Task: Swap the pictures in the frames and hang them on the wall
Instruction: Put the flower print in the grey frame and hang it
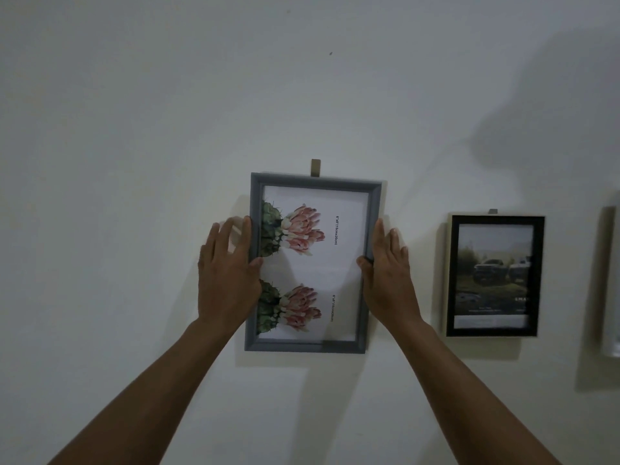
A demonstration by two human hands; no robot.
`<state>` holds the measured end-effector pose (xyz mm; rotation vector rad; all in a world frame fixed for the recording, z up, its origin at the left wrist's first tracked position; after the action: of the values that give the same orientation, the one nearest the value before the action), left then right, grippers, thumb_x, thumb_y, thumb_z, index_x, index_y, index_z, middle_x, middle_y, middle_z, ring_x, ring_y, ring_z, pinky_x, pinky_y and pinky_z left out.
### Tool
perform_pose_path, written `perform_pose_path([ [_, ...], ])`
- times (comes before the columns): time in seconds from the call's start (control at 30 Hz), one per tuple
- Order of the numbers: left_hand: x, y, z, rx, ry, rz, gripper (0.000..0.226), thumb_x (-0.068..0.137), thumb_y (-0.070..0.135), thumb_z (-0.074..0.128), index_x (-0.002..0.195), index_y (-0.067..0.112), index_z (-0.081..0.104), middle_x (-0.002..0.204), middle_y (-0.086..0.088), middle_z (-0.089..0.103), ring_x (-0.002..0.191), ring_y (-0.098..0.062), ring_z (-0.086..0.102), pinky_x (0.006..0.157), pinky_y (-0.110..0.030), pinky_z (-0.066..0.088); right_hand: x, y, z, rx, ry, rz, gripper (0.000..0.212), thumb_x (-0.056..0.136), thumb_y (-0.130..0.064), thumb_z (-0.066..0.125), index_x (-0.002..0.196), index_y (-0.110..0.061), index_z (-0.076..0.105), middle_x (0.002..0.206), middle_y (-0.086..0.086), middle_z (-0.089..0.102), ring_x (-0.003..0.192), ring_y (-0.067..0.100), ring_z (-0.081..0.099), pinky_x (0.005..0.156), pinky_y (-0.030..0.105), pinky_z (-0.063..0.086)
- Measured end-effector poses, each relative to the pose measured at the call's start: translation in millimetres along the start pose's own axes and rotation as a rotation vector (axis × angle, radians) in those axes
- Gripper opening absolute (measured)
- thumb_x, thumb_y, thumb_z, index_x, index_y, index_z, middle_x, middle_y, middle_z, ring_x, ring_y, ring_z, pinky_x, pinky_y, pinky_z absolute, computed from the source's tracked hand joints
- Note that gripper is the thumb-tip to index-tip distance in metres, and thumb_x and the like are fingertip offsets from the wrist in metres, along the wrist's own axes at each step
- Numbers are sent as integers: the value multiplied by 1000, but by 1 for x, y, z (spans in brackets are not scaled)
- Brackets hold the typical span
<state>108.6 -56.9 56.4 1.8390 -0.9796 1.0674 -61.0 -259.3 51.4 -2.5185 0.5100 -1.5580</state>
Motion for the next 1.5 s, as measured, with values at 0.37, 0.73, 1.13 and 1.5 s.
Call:
perform_pose_path([
  [0.37,-1,-2,-1,-18,-59,37,74,95,32,57,154,21,14,160,-5,17,148,-24,9,116,-47,17,1,1,-2,36,17,15,68,106,-19,35,156,-21,-10,165,0,-1,147,12,-17,122,44,-11],
  [0.73,-1,-3,1,-36,-74,23,76,94,37,56,154,23,12,161,-4,14,149,-24,6,117,-49,15,2,3,-5,65,-1,27,67,106,-22,35,156,-23,-10,165,-1,-1,146,7,-15,122,41,-10],
  [1.13,0,1,-3,-62,-89,12,83,91,40,60,155,20,10,160,-7,15,149,-26,8,117,-54,19,3,2,-5,68,-21,42,65,107,-31,32,154,-25,-12,163,-7,-7,148,8,-13,122,41,-10],
  [1.5,-5,13,-10,-77,-72,10,81,92,51,52,155,23,9,161,-8,14,149,-27,7,118,-54,17,-1,0,-17,82,-11,55,66,105,-36,37,157,-22,-2,166,-4,2,151,11,-2,124,44,6],
])
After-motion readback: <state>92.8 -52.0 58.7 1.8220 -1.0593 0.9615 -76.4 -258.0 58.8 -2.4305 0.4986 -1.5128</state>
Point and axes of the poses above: each hand's wrist, its own x-axis towards the middle knuckle, its own z-axis out of the palm, y = z × x, the point moved 8 cm from there along x, towards the middle knuckle
